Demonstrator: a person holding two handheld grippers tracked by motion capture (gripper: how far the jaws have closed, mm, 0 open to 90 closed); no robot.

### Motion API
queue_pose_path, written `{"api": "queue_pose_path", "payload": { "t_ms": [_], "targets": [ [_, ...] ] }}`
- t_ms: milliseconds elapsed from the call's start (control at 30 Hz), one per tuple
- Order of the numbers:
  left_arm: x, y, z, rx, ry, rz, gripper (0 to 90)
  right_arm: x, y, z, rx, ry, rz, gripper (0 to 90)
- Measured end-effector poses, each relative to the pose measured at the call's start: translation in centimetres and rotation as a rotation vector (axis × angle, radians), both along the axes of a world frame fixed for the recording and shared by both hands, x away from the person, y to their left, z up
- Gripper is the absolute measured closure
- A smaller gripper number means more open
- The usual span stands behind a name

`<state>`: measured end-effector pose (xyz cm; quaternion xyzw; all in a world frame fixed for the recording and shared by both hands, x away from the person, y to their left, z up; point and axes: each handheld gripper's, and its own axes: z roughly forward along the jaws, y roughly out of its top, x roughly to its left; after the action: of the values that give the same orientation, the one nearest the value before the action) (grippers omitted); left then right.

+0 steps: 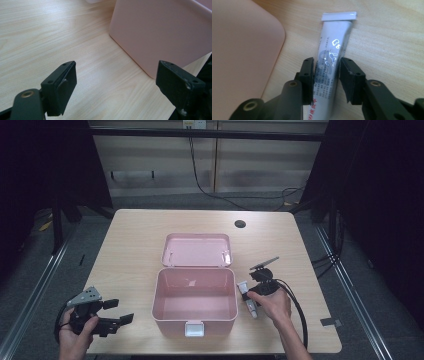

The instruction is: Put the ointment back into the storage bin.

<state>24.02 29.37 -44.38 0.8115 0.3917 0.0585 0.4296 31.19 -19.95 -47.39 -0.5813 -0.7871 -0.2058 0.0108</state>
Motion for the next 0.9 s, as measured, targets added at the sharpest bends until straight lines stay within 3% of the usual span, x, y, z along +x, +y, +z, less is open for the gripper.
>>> {"api": "queue_pose_path", "payload": {
  "t_ms": [500, 667, 900],
  "targets": [
    [0.0, -0.1, 0.0, 0.0, 0.001, -0.001, 17.0, -0.1, 1.3, 0.3, -0.126, -0.019, 0.115, 69.1],
    [0.0, 0.0, 0.0, 0.0, 0.001, -0.001, 17.0, 0.1, 0.6, 0.6, -0.097, 0.001, 0.101, 71.8],
    [0.0, -0.1, 0.0, 0.001, 0.002, -0.001, 17.0, -0.1, -0.3, 0.8, -0.106, 0.034, 0.124, 72.1]
  ]
}}
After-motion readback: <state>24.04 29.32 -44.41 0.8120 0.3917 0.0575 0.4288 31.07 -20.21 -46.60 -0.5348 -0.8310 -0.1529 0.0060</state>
